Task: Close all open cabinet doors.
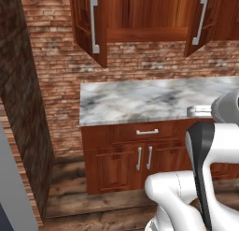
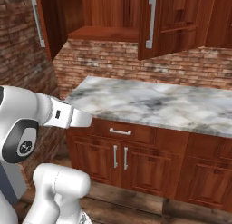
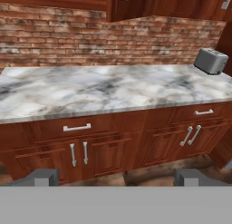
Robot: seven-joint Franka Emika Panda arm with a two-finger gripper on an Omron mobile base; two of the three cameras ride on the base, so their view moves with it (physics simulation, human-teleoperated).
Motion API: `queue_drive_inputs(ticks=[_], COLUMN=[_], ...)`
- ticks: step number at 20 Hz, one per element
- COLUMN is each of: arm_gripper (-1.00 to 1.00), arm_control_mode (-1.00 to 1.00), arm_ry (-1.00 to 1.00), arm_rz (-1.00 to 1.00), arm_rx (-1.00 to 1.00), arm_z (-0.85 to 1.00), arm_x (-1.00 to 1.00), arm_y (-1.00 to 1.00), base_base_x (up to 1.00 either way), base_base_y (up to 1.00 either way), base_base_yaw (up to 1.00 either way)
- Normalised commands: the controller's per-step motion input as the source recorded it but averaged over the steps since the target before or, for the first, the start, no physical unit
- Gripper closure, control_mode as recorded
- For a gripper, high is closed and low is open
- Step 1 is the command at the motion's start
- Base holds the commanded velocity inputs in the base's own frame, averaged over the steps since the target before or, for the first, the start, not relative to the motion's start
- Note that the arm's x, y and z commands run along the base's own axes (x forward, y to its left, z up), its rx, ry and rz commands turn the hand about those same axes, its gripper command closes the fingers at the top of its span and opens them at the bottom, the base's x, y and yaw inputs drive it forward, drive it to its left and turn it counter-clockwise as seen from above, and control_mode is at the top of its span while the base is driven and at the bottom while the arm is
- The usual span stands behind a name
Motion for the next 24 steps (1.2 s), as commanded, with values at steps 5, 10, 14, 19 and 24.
queue_drive_inputs(ticks=[5, 10, 14, 19, 24], arm_gripper=[-1.00, -1.00, -1.00, -1.00, -1.00], arm_control_mode=[1.00, 1.00, 1.00, 1.00, 1.00], arm_ry=[0.00, 0.00, 0.00, 0.00, 0.00], arm_rz=[0.00, 0.00, 0.00, 0.00, 0.00], arm_rx=[0.00, 0.00, 0.00, 0.00, 0.00], arm_z=[0.00, 0.00, 0.00, 0.00, 0.00], arm_x=[0.00, 0.00, 0.00, 0.00, 0.00], arm_y=[0.00, 0.00, 0.00, 0.00, 0.00], base_base_x=[0.58, 0.63, 0.57, 0.49, 0.51], base_base_y=[0.17, 0.05, 0.18, 0.22, 0.12], base_base_yaw=[0.00, 0.00, 0.00, 0.00, 0.00])
